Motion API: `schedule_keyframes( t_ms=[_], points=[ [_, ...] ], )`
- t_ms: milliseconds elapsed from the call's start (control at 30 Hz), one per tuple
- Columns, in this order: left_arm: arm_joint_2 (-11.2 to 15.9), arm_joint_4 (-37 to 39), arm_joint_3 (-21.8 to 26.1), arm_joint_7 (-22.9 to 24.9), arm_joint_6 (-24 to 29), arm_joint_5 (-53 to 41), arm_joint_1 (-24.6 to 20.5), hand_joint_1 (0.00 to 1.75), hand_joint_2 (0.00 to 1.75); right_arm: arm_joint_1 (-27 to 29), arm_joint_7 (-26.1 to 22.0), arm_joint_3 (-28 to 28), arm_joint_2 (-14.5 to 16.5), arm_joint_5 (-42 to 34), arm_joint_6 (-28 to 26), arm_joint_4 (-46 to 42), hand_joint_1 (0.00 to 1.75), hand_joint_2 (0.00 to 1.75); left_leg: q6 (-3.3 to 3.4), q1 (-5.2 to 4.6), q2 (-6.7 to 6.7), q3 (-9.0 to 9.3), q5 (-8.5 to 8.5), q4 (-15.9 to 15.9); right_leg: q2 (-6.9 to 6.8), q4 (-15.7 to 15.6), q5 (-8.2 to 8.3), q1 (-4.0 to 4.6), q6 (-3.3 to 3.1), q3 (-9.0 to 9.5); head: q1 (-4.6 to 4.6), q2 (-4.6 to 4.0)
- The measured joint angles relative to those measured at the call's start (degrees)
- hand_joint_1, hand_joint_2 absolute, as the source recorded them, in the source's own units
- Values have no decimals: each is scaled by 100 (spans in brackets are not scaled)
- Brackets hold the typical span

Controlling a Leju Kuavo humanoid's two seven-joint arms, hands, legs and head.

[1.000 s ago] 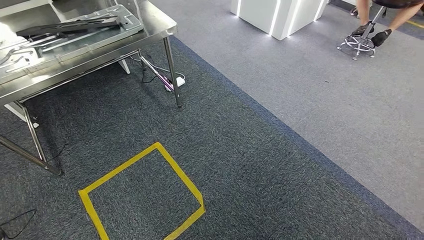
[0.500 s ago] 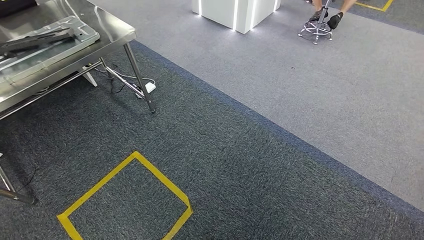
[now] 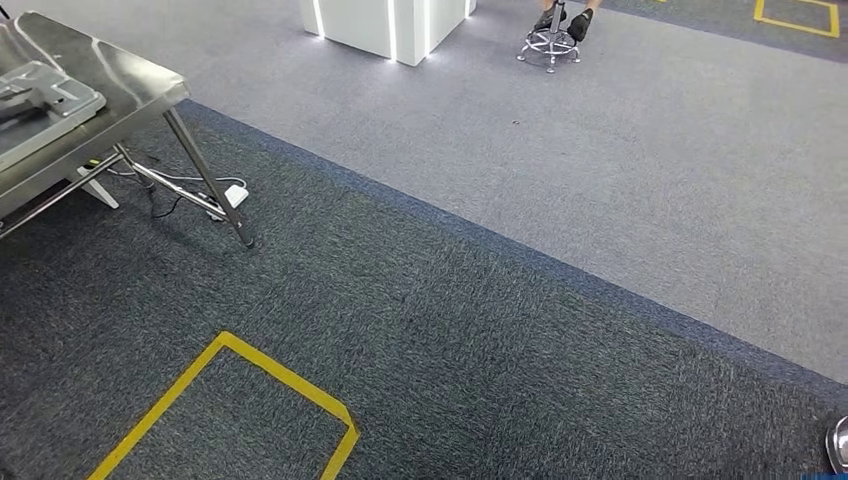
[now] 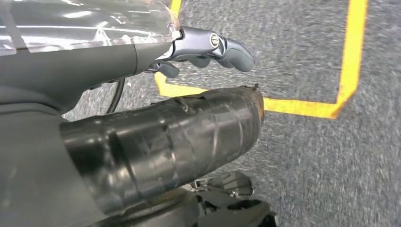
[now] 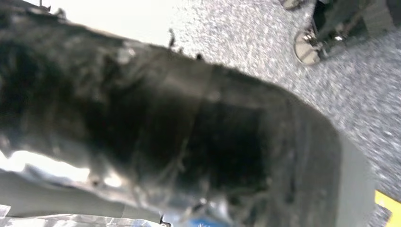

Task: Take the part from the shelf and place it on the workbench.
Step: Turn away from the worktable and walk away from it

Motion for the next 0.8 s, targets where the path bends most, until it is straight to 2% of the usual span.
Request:
schedule_keyframes(
  t_ms=[33,67,100,133,167,200,233,267,300,367,400,467,500,533,567,633,667,700,733,767,800],
  points=[
    [-2,0,1,-2,-1,0,0,0,0,5,1,-5,-2,2,-1,2,0,0,31,14,74,19,34,-51,-107,82,-69,10,23,-43,9,0],
    [-3,0,2,-4,-4,0,2,0,0,3,3,-7,-3,5,-1,2,0,0,58,28,155,28,63,-97,-266,285,-210,20,46,-139,19,0],
    [-3,0,3,-8,-9,-1,9,0,0,-3,7,-7,-4,10,-1,2,0,0,75,26,240,32,74,-116,-451,600,-404,12,63,-285,27,0],
    [-1,0,4,-10,-16,0,17,0,0,-9,11,-7,-4,16,-1,2,0,0,85,20,324,27,72,-118,-576,975,-601,-1,86,-463,36,0],
    [2,0,5,-11,-25,1,27,0,0,-13,15,-7,-4,22,-1,2,0,0,87,15,413,22,63,-111,-637,1313,-740,-19,110,-623,36,0],
    [5,0,5,-13,-32,1,33,0,0,-13,19,-7,-5,27,0,2,0,0,86,13,499,18,51,-101,-666,1494,-773,-41,133,-706,36,0],
    [7,0,5,-14,-38,1,33,0,0,-10,25,-7,-7,32,1,2,0,0,78,14,579,18,37,-91,-692,1462,-695,-64,154,-679,36,0],
    [8,0,5,-16,-42,0,31,0,0,-6,31,-7,-11,34,1,2,0,0,63,19,651,24,20,-78,-735,1201,-524,-85,173,-531,37,0],
    [8,0,5,-16,-45,-2,29,0,0,-2,41,-7,-15,38,1,2,0,0,41,23,713,37,-2,-61,-837,789,-331,-102,186,-304,37,0],
    [11,0,5,-13,-49,-10,28,0,0,-7,62,-7,-20,49,2,3,0,0,-27,6,807,60,-57,-27,-1051,142,-111,-93,155,48,34,0],
    [14,0,5,-10,-49,-17,24,0,0,-10,70,-7,-20,55,3,4,0,0,-63,-6,846,72,-80,-14,-1106,10,-94,-81,123,111,31,0],
    [18,0,5,-9,-49,-30,4,0,0,-11,77,-7,-21,64,3,5,0,0,-132,-4,936,114,-107,-8,-1020,-12,-96,-61,42,102,26,0],
    [19,0,5,-9,-49,-34,-10,0,0,-7,78,-7,-21,68,3,6,0,0,-167,13,932,130,-134,13,-963,-24,-86,-61,6,102,26,0],
    [19,0,5,-10,-51,-38,-17,0,0,-11,79,-7,-22,76,3,7,0,0,-199,30,850,113,-209,94,-904,-36,-72,-65,-32,103,24,0],
    [19,0,5,-10,-54,-39,-17,0,0,-19,82,-7,-25,85,3,7,0,0,-225,45,720,39,-345,281,-845,-49,-55,-74,-66,104,20,0],
    [18,0,5,-10,-61,-42,-2,0,0,-34,100,-7,-29,109,4,7,0,0,-250,59,433,-282,-737,992,-721,-52,-40,-73,-109,92,14,0],
    [18,0,5,-8,-63,-43,9,0,0,-36,114,-7,-31,118,5,7,0,0,-252,60,371,-468,-889,1381,-649,-47,-38,-64,-119,86,14,0],
    [18,0,5,-5,-64,-43,20,0,0,-33,127,-7,-32,126,6,7,0,0,-246,59,341,-602,-942,1644,-569,-40,-37,-55,-124,84,14,0],
    [19,0,5,-1,-64,-43,30,0,0,-29,138,-7,-33,132,7,8,0,0,-233,59,324,-647,-874,1698,-485,-30,-38,-48,-125,84,14,0],
    [19,0,5,2,-64,-41,36,0,0,-27,143,-7,-34,136,8,10,0,0,-211,58,299,-582,-691,1509,-397,-19,-39,-45,-124,86,14,0],
    [20,0,5,4,-64,-42,39,0,0,-28,146,-7,-34,140,13,12,0,0,-182,58,233,-440,-448,1146,-312,-10,-40,-44,-122,89,14,0]
  ],
)
